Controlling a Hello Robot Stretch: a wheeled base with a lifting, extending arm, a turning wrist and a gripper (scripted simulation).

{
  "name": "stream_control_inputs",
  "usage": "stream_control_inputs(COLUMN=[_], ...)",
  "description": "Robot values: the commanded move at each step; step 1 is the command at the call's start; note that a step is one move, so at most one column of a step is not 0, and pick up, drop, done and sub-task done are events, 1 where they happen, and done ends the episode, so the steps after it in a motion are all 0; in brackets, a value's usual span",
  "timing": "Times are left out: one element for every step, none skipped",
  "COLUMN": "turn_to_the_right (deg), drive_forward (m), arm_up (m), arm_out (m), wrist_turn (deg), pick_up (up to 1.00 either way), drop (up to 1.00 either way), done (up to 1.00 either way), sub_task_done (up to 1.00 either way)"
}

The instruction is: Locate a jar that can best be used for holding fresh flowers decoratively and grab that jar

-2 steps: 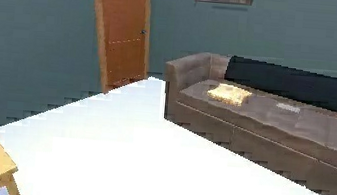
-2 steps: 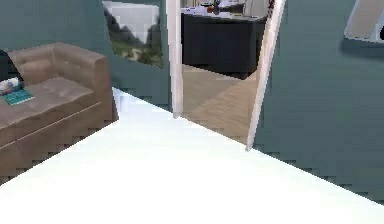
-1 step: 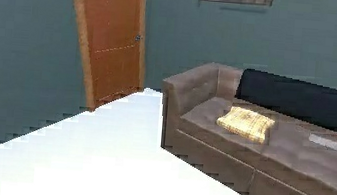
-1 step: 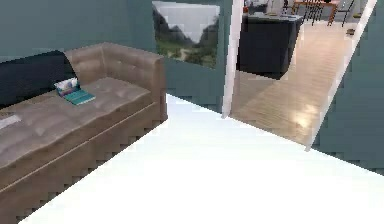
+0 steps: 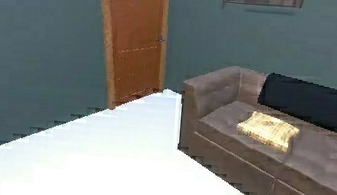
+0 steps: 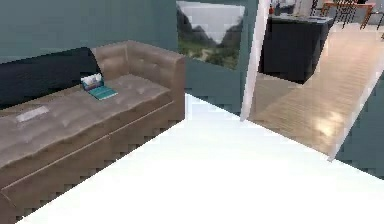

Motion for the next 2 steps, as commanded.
stream_control_inputs(turn_to_the_right=[0.0,-45.0], drive_forward=[0.45,0.0], arm_up=[0.0,0.0], arm_out=[0.0,0.0], wrist_turn=[0.0,0.0], pick_up=[0.0,0.0], drop=[0.0,0.0], done=[0.0,0.0], sub_task_done=[0.0,0.0])
